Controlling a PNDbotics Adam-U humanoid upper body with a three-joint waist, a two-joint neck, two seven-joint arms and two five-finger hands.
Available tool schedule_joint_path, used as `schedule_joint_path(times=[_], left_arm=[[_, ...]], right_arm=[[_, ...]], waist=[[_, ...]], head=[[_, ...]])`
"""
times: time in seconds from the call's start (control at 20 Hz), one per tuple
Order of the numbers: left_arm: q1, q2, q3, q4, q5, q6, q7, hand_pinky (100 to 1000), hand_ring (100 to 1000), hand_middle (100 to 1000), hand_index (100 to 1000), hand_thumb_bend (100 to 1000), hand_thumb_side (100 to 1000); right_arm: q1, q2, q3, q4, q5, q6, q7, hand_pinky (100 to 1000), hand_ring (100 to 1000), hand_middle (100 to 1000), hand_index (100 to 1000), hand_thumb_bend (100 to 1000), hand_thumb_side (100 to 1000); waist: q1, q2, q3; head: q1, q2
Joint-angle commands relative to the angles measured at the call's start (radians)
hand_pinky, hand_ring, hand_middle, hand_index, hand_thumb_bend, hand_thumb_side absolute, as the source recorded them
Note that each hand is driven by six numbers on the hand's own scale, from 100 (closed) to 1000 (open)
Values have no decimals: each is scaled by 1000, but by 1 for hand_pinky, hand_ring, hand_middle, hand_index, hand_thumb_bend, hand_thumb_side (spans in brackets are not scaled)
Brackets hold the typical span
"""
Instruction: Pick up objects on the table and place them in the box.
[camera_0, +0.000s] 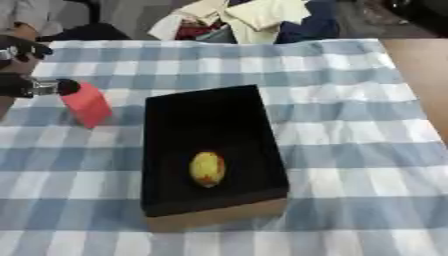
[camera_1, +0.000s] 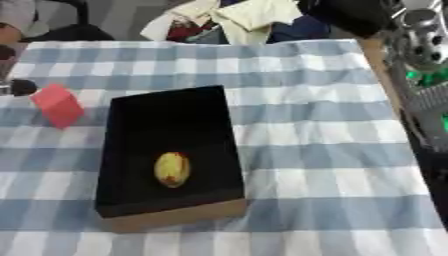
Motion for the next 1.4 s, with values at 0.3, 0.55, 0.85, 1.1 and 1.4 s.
schedule_joint_path(times=[0.3,0.55,0.85,1.1,1.4], left_arm=[[-69,-19,-22,111,-19,-4,-13,869,924,910,1000,700,1000],[-91,-32,-36,133,5,-15,-23,867,923,910,1000,694,1000],[-103,-45,-56,133,9,-21,-37,876,924,908,1000,697,1000],[-120,-64,-68,172,-42,-26,-50,883,929,907,1000,680,992],[-136,-85,-65,227,-89,-31,-48,879,933,909,1000,606,883]], right_arm=[[-10,-12,-12,-19,5,4,-3,847,815,738,810,100,808],[-8,-10,-13,-20,7,7,-4,848,815,738,811,100,809],[-4,-6,-13,-21,10,10,-2,848,815,737,811,100,812],[-1,-1,-14,-23,8,11,-2,849,815,737,812,100,817],[1,-2,-15,-22,6,13,0,849,815,736,812,100,825]], waist=[[2,-14,-5],[4,-11,-6],[6,-9,-7],[5,-8,-10],[7,-6,-12]], head=[[9,-14],[12,-14],[16,-14],[19,-19],[20,-19]])
